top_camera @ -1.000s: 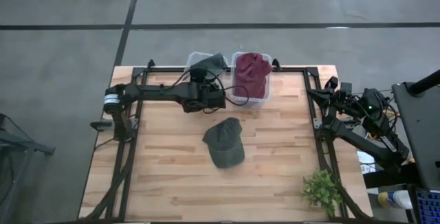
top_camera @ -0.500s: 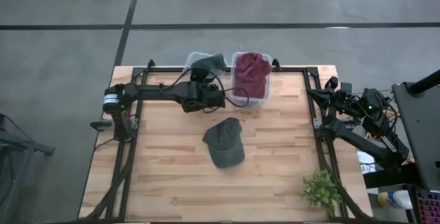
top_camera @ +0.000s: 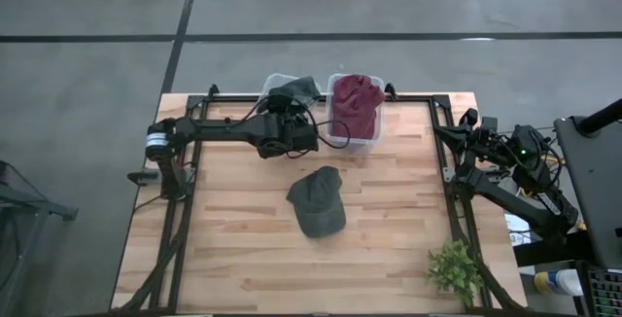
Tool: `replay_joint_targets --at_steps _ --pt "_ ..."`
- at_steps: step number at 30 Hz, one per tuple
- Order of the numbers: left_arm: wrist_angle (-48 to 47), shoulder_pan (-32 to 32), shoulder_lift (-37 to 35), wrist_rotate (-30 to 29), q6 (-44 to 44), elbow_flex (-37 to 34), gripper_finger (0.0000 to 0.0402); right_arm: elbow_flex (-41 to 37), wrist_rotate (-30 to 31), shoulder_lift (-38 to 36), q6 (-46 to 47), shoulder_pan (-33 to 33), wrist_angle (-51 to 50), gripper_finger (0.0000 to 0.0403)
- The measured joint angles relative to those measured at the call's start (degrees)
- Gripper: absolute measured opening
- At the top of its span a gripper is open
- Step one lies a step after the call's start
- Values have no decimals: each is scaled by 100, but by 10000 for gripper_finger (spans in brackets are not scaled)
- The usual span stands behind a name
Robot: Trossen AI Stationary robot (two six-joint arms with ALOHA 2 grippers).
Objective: Pick & Place hat
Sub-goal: Put the top gray cap into the left transparent bin, then put the gray cap into the left transparent bin
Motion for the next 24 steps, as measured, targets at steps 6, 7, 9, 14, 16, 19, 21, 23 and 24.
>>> replay_joint_targets --at_steps 6,7,9,14,16,19,21,23,24 --pt "4 0 -31 -41 -30 0 56 0 -2 0 -2 -2 0 8" --pt "4 0 -58 -52 -31 0 62 0 -2 0 -2 -1 0 8" --pt "4 7 -116 -72 -22 0 78 0 -2 0 -2 -1 0 8" --pt "3 13 -238 -240 99 0 136 0 -2 0 -22 0 0 8" --pt "2 13 -269 -582 261 0 155 0 -2 0 -20 -1 2 8" --pt "12 -14 -361 -1357 355 1 166 0 -2 0 -16 0 2 8" --pt "10 -80 -474 -1519 353 71 167 0 0 0 -4 -2 2 8" --pt "15 -228 -598 -1259 214 229 167 2 0 0 -2 -2 2 8" --pt "19 -314 -672 -964 34 351 167 0 -1 0 -2 0 2 8"
